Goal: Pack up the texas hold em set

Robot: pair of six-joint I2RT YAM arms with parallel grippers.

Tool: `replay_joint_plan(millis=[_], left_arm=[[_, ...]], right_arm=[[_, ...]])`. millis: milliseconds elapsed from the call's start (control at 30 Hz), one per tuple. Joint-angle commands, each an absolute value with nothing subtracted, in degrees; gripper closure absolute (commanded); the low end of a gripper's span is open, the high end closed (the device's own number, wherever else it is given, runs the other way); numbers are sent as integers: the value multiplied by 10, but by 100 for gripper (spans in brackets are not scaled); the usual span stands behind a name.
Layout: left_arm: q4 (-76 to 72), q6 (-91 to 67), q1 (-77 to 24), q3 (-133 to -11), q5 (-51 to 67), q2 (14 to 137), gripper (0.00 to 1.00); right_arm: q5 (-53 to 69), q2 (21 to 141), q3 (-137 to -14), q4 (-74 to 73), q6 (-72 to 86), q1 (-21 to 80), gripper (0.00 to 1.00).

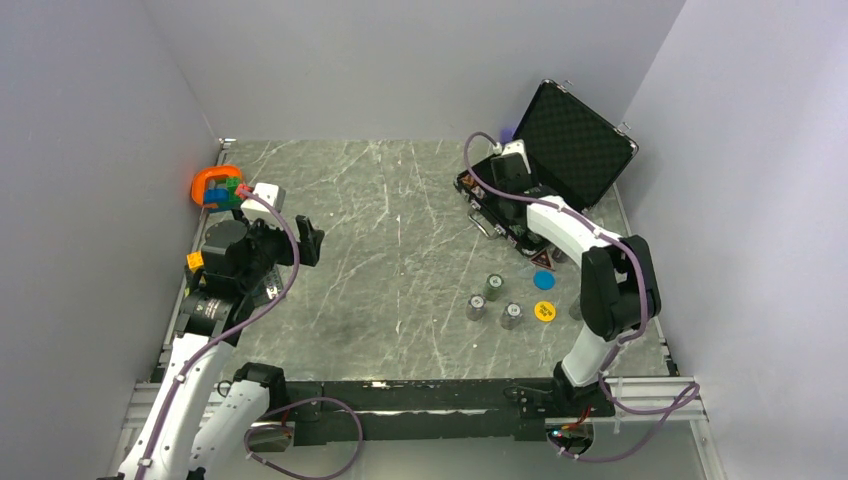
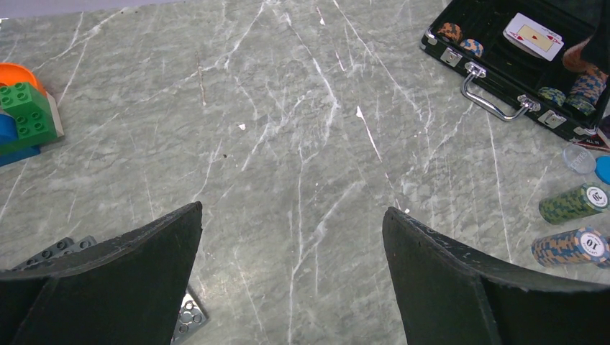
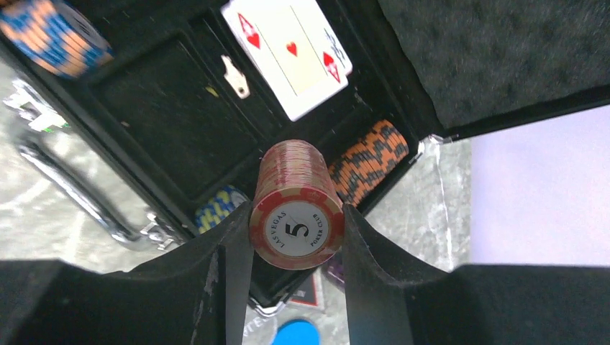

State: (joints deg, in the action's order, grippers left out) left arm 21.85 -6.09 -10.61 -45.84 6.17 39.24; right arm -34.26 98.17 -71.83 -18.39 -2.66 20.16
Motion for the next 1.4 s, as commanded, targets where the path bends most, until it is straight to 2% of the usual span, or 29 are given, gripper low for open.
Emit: replay_joint_plan(millis=[0, 333, 767, 933, 1000, 1100, 1133, 1233, 1367], left_arm=[[207, -58, -109, -461, 59, 393, 1], [208, -58, -109, -461, 59, 397, 1], [210, -57, -109, -461, 53, 397, 2], [208, -59, -112, -461, 59, 398, 2], [208, -59, -113, -461, 60, 399, 2], [208, -58, -113, -461, 60, 400, 2], [208, -59, -113, -461, 59, 400, 2], [208, -59, -113, -460, 59, 400, 2], [208, -59, -113, -461, 59, 401, 2]], right_arm=[[-379, 961, -712, -103, -81, 185, 100], [-354, 1005, -687, -29, -136, 167, 100], [-392, 1059, -690, -19, -144, 147, 100], [-372, 1067, -703, -48, -125, 144, 100], [-359, 1063, -707, -64, -112, 143, 82], [-328, 1043, -704, -80, -95, 143, 40], [-322, 1035, -702, -87, -88, 142, 32], [-297, 1013, -706, -112, -64, 132, 19], [-258, 981, -722, -141, -43, 118, 12]])
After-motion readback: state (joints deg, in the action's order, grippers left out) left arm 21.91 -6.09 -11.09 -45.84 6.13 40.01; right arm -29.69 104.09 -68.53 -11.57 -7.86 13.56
